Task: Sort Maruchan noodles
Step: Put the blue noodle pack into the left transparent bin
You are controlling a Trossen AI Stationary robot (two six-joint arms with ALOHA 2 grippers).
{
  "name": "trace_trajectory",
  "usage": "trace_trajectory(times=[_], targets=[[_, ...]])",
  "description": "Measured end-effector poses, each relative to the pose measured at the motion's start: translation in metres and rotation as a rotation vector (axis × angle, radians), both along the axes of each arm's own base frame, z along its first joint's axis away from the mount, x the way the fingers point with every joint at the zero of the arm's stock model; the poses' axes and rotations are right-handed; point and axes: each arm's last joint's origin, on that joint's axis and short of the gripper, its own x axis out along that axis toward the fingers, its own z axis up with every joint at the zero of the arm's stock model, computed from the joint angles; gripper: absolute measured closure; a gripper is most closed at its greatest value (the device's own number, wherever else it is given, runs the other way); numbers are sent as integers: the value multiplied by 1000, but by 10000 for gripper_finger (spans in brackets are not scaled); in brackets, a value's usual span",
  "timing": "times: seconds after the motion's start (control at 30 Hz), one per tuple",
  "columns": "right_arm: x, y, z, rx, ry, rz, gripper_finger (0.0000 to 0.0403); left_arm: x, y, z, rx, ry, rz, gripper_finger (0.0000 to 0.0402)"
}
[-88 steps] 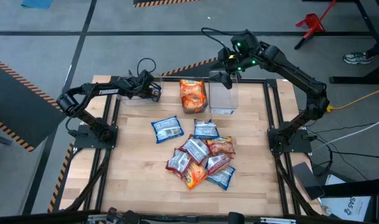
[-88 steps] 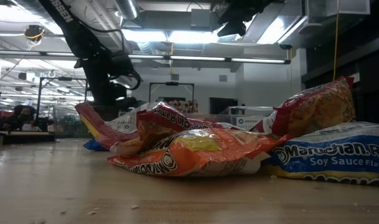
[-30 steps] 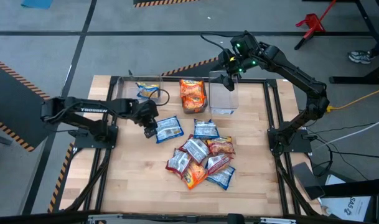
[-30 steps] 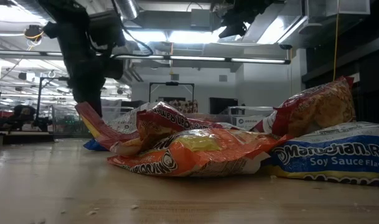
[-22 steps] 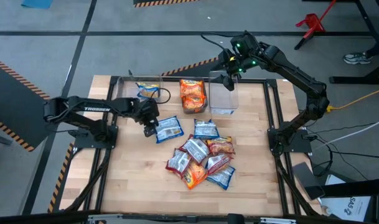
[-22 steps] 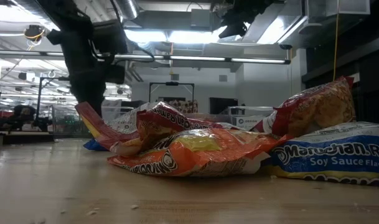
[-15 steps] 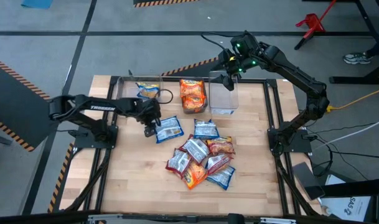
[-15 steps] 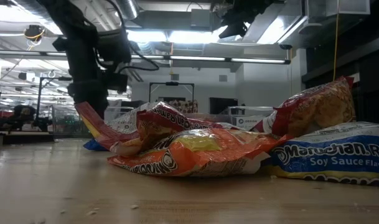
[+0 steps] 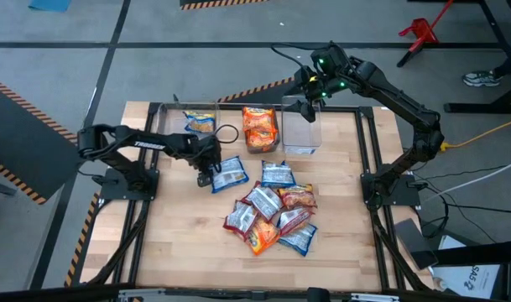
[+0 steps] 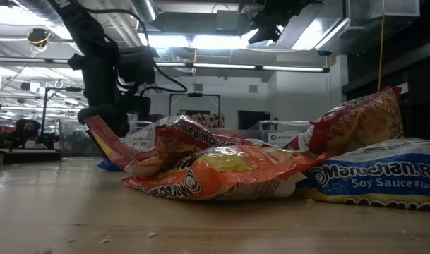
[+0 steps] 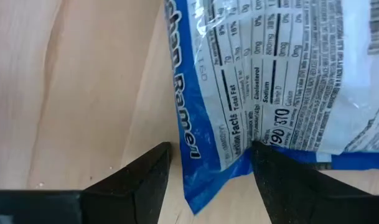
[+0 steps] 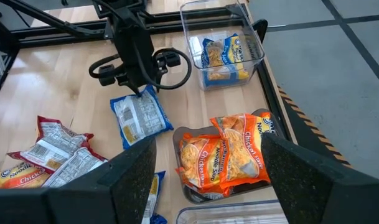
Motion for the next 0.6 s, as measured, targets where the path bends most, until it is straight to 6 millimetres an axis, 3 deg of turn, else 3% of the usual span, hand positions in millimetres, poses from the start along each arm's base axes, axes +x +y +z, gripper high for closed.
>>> trace_trajectory(times=[0.2, 0.47, 0.6], targets=[[0, 0, 0, 0, 1, -1, 125, 1, 1, -7, -1, 36, 39, 238], [0, 0, 0, 11, 1, -11, 125, 2, 1, -6, -7, 17, 121, 386], [0, 0, 0, 12, 1, -12, 125, 3, 1, -5, -24, 11, 170, 395]])
